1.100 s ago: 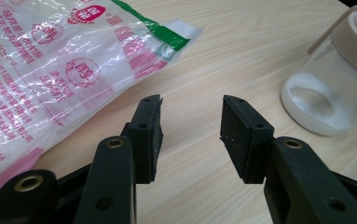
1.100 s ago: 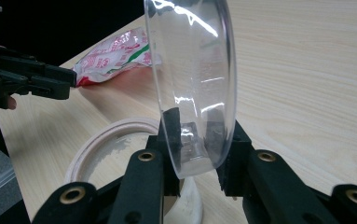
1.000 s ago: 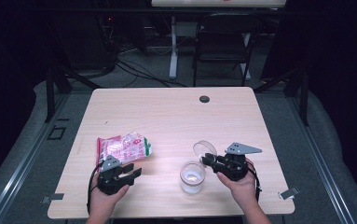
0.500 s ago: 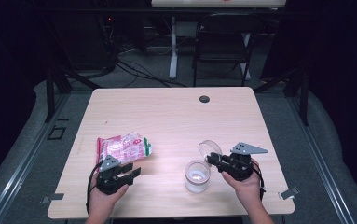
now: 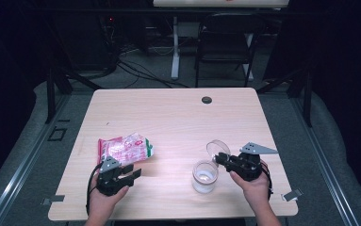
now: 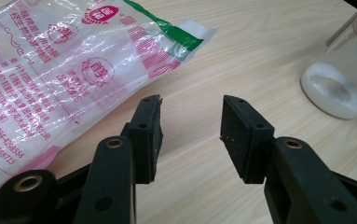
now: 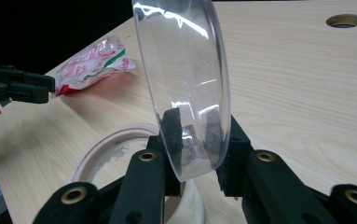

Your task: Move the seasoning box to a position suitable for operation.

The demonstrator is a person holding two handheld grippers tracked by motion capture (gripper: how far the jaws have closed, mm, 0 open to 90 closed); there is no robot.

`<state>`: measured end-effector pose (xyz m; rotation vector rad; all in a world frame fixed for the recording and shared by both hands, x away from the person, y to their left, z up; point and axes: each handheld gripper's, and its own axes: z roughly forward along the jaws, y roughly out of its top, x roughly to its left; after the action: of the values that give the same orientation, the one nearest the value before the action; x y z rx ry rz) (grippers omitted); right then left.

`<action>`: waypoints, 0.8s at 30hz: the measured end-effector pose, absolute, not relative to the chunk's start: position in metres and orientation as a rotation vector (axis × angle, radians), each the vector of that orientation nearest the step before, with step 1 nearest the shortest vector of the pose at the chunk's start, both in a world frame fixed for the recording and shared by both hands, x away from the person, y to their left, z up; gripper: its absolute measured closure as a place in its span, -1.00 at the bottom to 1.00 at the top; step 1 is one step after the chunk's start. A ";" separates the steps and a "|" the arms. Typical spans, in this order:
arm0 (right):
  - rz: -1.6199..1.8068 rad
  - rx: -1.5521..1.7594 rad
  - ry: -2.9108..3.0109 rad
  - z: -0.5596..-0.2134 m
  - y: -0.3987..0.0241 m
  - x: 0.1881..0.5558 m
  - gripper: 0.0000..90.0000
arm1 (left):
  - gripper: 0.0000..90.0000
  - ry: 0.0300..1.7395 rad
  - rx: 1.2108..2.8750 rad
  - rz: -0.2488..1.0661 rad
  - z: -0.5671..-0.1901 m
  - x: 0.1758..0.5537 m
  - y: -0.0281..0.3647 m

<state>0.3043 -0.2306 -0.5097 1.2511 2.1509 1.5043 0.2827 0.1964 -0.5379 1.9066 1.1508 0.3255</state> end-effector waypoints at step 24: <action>1.498 1.257 2.115 -0.504 -0.241 0.287 0.37 | 0.20 1.166 1.925 0.376 -0.537 0.285 0.201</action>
<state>0.2871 -0.2415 -0.5041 1.2566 2.1155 1.4976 0.2849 0.2013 -0.5367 1.9252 1.1659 0.3765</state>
